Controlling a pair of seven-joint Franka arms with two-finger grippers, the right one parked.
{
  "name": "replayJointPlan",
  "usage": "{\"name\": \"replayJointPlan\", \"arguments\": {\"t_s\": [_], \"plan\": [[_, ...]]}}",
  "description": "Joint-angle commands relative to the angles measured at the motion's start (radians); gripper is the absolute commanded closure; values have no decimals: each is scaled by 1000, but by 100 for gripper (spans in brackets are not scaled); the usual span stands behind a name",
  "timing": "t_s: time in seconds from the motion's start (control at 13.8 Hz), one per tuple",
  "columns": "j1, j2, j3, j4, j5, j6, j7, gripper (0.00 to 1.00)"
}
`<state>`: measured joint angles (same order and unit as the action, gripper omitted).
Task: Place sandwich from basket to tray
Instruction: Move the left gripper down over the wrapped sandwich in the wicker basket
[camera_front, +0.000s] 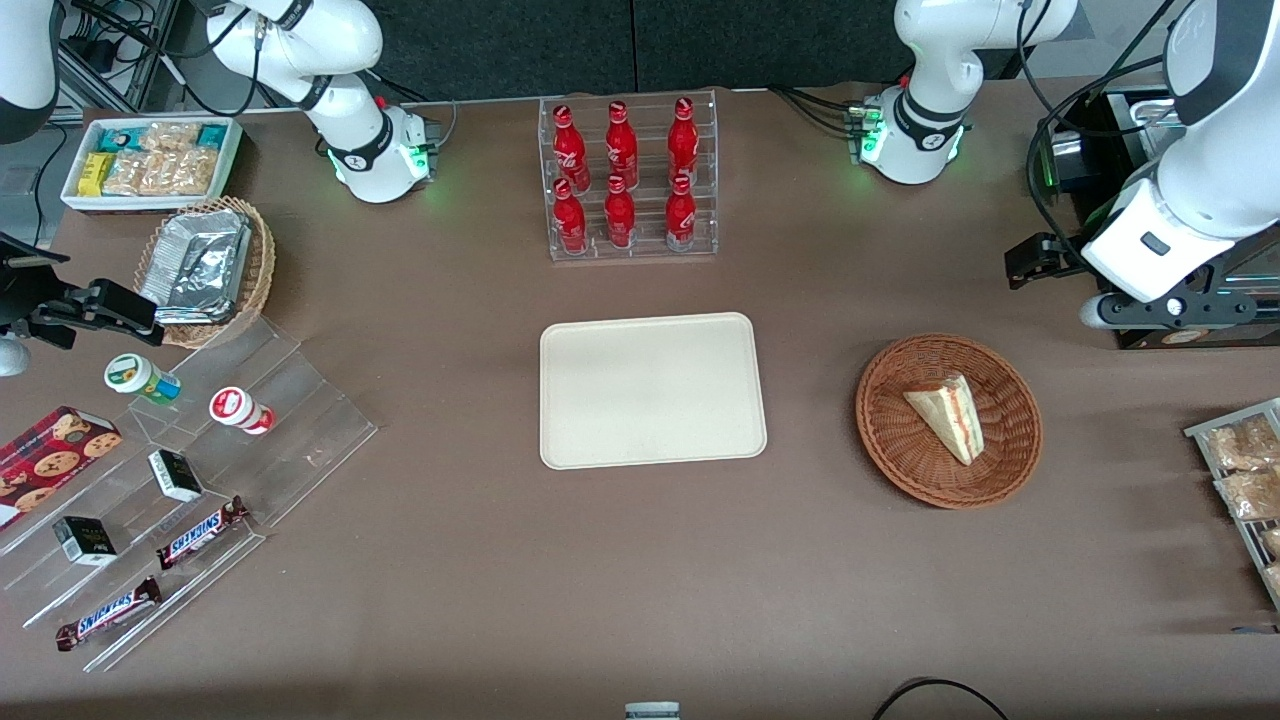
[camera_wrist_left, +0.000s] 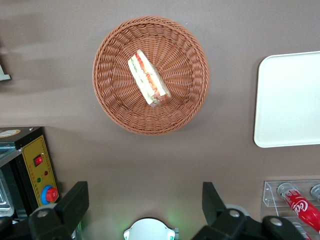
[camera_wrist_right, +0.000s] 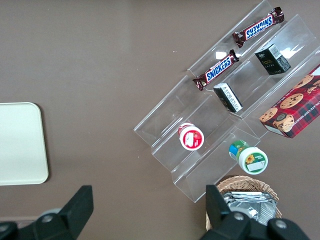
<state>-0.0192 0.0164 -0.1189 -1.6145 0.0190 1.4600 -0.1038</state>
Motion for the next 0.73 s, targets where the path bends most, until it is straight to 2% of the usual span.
{"name": "replayJointPlan", "arguments": {"t_s": [0.0, 0.22, 0.65], "plan": [[1, -10, 4, -1, -2, -1, 19, 0], [1, -7, 4, -39, -13, 75, 12, 0], [2, -12, 53, -284, -45, 389, 0, 0]]}}
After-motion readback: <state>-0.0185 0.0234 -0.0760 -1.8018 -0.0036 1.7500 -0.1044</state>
